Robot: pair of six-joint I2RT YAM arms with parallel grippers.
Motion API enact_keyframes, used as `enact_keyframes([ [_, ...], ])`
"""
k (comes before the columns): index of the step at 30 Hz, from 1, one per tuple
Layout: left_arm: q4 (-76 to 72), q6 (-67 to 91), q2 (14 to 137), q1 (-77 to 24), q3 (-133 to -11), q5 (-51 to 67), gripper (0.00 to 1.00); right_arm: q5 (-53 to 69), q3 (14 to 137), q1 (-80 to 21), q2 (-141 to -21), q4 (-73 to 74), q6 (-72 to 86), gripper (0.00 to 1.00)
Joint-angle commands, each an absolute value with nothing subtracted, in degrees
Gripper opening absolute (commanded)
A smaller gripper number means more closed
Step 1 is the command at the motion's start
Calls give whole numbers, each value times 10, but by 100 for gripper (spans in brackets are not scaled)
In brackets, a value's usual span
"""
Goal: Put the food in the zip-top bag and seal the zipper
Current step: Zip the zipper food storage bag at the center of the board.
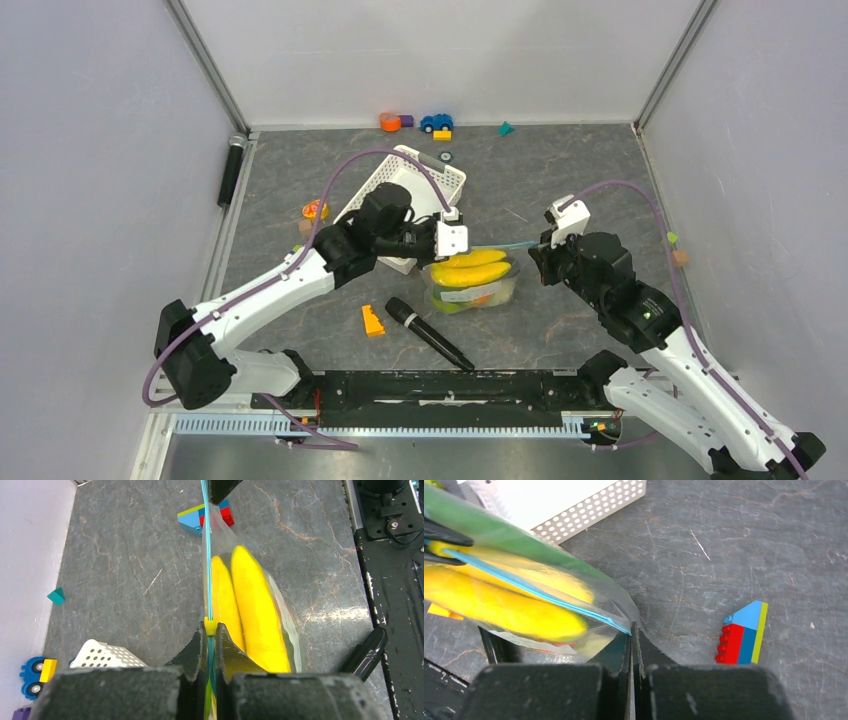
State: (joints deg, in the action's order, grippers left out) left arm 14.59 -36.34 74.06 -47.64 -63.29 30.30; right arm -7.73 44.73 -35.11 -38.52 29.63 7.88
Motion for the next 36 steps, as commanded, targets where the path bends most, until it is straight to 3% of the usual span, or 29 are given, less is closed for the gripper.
enact_keyframes([
  [1,159,-391,698,-460,-628,254,2,-287,442,-335,-384,385,102,0],
  [12,171,-407,706,-460,-630,210,2,-405,453,-334,-414,413,133,0],
  [14,172,-402,707,-460,-634,223,2,-353,444,-334,-407,382,81,0],
  [16,166,-396,706,-460,-633,249,2,-203,424,-334,-379,309,9,2],
  [17,162,-392,705,-460,-632,261,2,-134,418,-334,-368,272,-20,12],
  [18,155,-384,702,-460,-631,267,2,-65,414,-334,-355,240,-38,31],
  [21,110,-346,691,-460,-618,276,2,83,409,-334,-329,153,-71,57],
  [24,88,-324,677,-460,-608,310,2,224,373,-334,-306,41,-101,98],
  [29,86,-322,671,-460,-603,341,2,356,381,-334,-340,-9,-144,98],
  [36,104,-324,681,-460,-615,345,2,338,446,-335,-468,48,-181,96],
])
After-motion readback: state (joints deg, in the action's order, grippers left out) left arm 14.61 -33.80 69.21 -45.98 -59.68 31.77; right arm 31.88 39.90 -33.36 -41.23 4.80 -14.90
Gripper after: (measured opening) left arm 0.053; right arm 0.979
